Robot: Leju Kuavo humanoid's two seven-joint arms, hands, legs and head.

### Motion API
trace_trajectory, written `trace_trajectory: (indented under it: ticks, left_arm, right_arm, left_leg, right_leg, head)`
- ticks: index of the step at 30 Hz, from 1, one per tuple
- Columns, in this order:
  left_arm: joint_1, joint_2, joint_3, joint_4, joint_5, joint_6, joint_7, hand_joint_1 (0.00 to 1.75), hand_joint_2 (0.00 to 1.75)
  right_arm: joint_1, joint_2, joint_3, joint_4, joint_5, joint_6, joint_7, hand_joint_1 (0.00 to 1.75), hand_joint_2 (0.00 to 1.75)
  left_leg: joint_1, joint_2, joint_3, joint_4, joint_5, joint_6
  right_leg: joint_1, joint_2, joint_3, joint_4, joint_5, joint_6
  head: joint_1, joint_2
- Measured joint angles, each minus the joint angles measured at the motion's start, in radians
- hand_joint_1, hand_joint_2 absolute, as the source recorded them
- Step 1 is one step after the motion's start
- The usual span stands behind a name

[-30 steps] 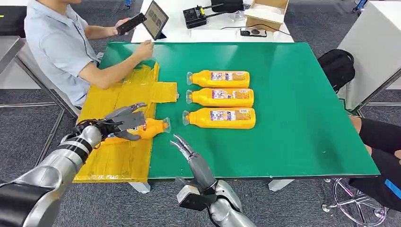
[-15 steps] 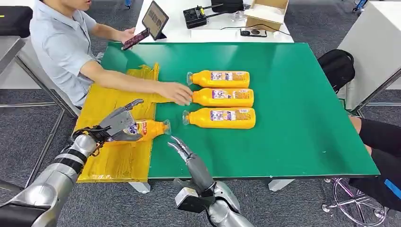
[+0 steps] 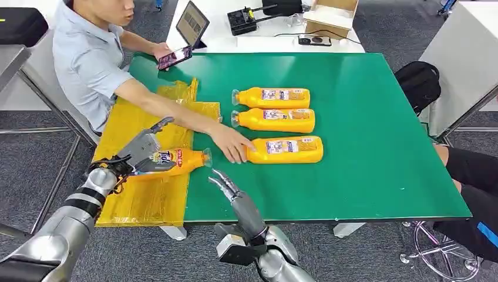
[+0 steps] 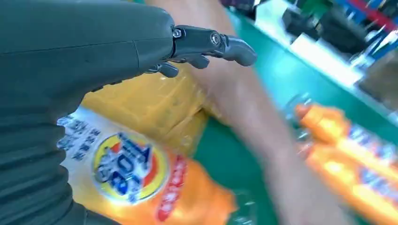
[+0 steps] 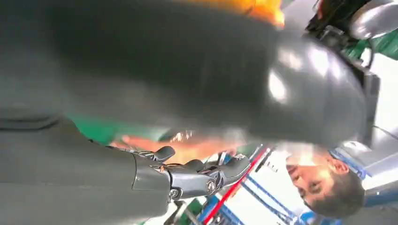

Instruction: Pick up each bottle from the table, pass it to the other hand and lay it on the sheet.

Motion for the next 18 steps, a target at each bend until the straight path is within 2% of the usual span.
trace_trajectory:
  ticks: [3, 7, 13, 18]
  left_arm:
    - [0.076, -0.011, 0.033, -0.119, 0.139, 0.028, 0.013, 0.00, 1.75]
    - [0.236, -0.074, 0.102, -0.324, 0.326, 0.098, 0.070, 0.00, 1.75]
    - [0.544, -0.187, 0.170, -0.627, 0.463, 0.246, 0.027, 0.00, 1.75]
    - [0.675, -0.241, 0.206, -0.739, 0.483, 0.297, -0.020, 0.00, 1.75]
  right_arm:
    - [0.021, -0.025, -0.007, -0.056, 0.000, -0.084, 0.000, 0.00, 1.75]
    - [0.091, -0.070, -0.075, -0.198, 0.052, -0.137, 0.000, 0.00, 1.75]
    - [0.235, -0.127, -0.296, -0.376, 0.145, -0.165, 0.010, 0.00, 1.75]
    - [0.279, -0.137, -0.439, -0.421, 0.171, -0.167, 0.011, 0.00, 1.75]
  left_leg:
    - [-0.001, 0.000, 0.000, 0.000, 0.000, 0.000]
    - [-0.002, 0.000, 0.000, 0.000, -0.002, 0.000]
    - [-0.002, 0.000, -0.001, 0.000, -0.006, 0.002]
    - [-0.001, 0.000, -0.001, 0.000, -0.006, 0.002]
  right_leg:
    - [-0.001, 0.000, -0.001, 0.000, 0.000, 0.000]
    - [-0.001, 0.000, 0.000, -0.002, -0.001, 0.001]
    - [-0.002, 0.000, 0.000, -0.004, -0.003, 0.002]
    - [-0.001, 0.000, 0.000, -0.004, -0.003, 0.002]
  head:
    - [0.000, 0.000]
    - [0.000, 0.000]
    - [0.000, 0.000]
    - [0.000, 0.000]
